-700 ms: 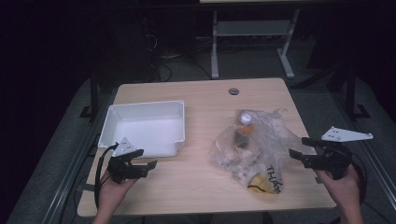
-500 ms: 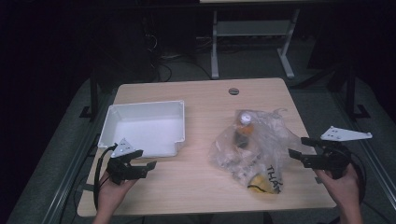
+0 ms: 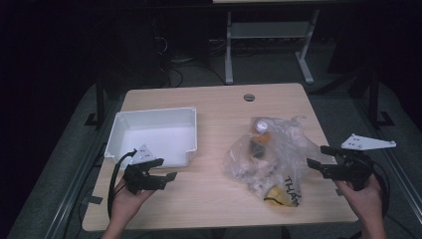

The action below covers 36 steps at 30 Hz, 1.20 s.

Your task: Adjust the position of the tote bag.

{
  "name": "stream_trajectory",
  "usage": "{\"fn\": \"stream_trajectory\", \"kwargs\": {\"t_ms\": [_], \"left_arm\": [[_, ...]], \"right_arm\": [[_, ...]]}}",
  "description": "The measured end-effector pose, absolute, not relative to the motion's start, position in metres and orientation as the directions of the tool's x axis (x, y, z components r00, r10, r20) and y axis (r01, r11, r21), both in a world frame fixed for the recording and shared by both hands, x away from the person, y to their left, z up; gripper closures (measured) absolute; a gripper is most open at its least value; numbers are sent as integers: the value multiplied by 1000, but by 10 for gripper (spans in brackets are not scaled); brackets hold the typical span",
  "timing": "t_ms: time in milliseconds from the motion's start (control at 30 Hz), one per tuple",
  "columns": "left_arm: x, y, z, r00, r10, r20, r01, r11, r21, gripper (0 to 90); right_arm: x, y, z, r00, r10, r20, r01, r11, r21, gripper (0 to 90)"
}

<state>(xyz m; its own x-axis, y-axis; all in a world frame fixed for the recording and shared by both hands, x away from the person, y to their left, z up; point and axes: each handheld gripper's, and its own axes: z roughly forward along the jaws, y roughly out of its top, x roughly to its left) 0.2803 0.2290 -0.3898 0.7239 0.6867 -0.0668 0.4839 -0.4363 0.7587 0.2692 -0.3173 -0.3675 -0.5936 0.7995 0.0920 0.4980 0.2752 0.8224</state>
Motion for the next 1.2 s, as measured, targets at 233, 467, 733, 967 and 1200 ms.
{"fn": "stream_trajectory", "kwargs": {"t_ms": [233,467,733,967,1200], "left_arm": [[291,193,-371,784,619,-42,438,-503,745,300],[302,155,-356,839,543,-12,385,-579,719,301],[310,127,-351,873,488,-10,355,-622,698,301],[318,109,-344,888,460,-9,340,-642,687,304],[333,90,-335,900,435,-29,334,-646,686,310]], "right_arm": [[271,-316,-369,-602,793,97,498,278,821,276],[271,-316,-368,-603,793,90,495,282,822,273],[270,-317,-367,-608,789,94,489,278,827,273],[270,-317,-367,-608,788,94,489,279,826,273],[269,-317,-365,-610,786,98,485,272,831,273]]}}
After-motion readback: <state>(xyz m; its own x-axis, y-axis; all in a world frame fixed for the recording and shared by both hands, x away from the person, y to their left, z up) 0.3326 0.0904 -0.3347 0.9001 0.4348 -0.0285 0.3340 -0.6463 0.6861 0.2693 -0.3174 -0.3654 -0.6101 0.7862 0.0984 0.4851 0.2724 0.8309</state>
